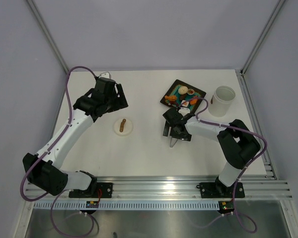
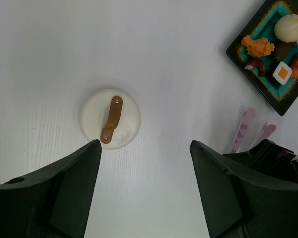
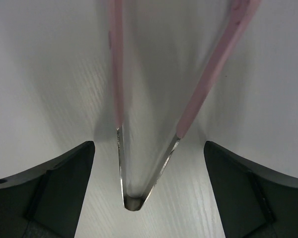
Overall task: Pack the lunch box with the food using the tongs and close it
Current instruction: Pick up the clamp at the center of the board.
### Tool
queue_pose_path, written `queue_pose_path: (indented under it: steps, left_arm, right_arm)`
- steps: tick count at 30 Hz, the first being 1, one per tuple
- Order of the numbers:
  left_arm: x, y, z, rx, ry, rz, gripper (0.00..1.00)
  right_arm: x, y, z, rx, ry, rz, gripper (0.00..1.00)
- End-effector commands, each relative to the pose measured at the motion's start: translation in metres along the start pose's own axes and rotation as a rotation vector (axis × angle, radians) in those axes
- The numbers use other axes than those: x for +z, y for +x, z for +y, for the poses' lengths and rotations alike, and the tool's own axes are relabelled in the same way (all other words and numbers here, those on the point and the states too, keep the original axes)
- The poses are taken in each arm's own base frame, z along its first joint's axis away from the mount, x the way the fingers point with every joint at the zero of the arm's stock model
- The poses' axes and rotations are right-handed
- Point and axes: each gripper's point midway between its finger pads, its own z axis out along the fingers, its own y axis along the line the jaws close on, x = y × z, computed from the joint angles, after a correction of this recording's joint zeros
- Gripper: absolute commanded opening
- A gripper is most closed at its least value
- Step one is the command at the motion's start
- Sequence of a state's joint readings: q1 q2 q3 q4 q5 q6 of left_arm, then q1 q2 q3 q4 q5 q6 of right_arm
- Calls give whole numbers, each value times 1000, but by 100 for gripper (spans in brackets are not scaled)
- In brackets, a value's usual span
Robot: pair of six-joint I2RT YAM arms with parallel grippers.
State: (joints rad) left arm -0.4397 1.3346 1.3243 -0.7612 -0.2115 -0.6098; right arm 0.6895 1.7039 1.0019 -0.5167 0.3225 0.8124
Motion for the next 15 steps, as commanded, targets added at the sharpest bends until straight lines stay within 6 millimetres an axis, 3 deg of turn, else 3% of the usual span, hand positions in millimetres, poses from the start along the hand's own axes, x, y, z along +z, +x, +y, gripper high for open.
queue_pose_path:
  steps: [1,4,9,10,15]
  left_arm:
    - [-9,-8,-5,1,41,-45,76]
    - [-7,-5,-5,-2,41,-37,76]
    - [-7,-5,-3,3,35,-36,77]
    - [-6,-6,-3,2,34,-38,76]
    - [-3,-4,-3,4,29,-29,77]
  right_arm:
    - [0,-12,25,31,-49,-46,99]
    - [7,-7,25,20,-39,-37,96]
    - [13,0,19,-27,-21,-24,77]
    - [11,0,17,-43,-23,-28,69]
    - [4,11,12,-106,-76,-16,52]
